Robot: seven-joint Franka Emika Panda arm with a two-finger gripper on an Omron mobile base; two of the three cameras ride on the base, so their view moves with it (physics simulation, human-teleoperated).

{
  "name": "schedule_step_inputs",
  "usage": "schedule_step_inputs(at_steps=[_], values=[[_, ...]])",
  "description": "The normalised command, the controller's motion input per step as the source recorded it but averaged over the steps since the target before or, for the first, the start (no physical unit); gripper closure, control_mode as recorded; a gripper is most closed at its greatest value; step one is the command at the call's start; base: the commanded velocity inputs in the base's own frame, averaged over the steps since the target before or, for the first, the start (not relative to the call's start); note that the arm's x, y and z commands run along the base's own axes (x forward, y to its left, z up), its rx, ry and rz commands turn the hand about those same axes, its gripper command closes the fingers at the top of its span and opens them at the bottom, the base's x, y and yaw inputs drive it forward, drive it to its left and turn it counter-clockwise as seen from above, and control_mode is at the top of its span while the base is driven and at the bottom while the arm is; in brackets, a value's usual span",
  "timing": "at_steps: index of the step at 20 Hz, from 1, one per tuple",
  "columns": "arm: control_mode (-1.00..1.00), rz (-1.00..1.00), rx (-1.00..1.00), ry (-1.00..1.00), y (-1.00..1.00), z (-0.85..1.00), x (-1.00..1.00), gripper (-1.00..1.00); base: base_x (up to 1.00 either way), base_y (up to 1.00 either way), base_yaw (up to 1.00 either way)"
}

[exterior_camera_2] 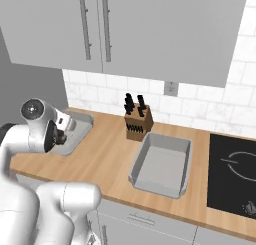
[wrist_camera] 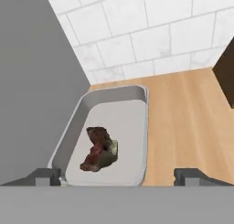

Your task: Place one cucumber and one steak in each tupperware on the nearby counter, to pack two identical lunches.

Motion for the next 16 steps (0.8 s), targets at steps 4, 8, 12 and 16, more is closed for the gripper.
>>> schedule_step_inputs(at_steps=[4, 8, 12, 16], values=[[-1.0, 0.0, 0.0, 0.17, -0.65, 0.45, -0.98, -1.0, 0.0, 0.0, 0.0], [-1.0, -0.09, 0.0, 0.31, -0.92, 0.14, -0.99, -1.0, 0.0, 0.0, 0.0], [-1.0, -0.14, -0.02, 0.33, -0.76, 0.0, -0.95, -1.0, 0.0, 0.0, 0.0], [1.0, -0.03, -0.01, 0.07, -0.15, 0.0, -0.25, -1.0, -0.75, -0.34, -0.06]])
